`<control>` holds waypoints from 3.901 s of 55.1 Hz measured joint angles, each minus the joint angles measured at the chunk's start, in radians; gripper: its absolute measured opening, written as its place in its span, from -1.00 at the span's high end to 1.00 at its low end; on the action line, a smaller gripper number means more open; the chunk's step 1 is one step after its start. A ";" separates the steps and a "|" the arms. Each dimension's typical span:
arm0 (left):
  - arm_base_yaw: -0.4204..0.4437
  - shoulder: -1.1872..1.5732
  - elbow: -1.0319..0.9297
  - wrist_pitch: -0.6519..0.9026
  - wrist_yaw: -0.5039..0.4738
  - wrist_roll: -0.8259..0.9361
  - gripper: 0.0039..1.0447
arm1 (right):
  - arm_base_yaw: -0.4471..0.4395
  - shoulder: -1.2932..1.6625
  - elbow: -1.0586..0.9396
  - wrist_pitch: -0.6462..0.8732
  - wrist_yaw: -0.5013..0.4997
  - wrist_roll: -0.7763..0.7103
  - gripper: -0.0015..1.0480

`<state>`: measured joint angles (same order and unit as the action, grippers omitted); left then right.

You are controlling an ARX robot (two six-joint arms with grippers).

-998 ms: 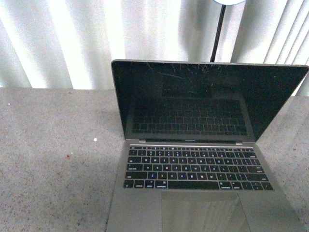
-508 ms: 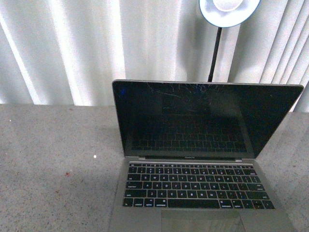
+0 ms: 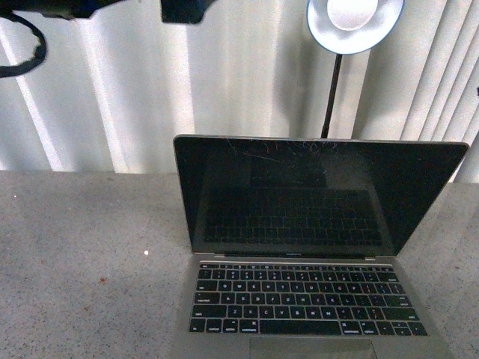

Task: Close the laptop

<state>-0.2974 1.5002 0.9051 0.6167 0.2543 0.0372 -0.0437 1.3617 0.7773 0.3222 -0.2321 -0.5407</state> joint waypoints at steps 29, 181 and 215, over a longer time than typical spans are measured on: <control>-0.085 0.246 0.226 -0.187 -0.282 0.420 0.35 | 0.079 0.210 0.264 -0.196 -0.088 -0.221 0.66; -0.173 0.244 0.114 -0.617 -0.078 0.570 0.94 | 0.194 0.293 0.149 -0.517 -0.152 -0.452 0.94; -0.195 0.265 0.041 -0.565 -0.065 0.537 0.94 | 0.217 0.316 0.082 -0.517 -0.145 -0.497 0.94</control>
<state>-0.4919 1.7649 0.9459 0.0517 0.1894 0.5747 0.1730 1.6779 0.8589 -0.1951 -0.3771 -1.0374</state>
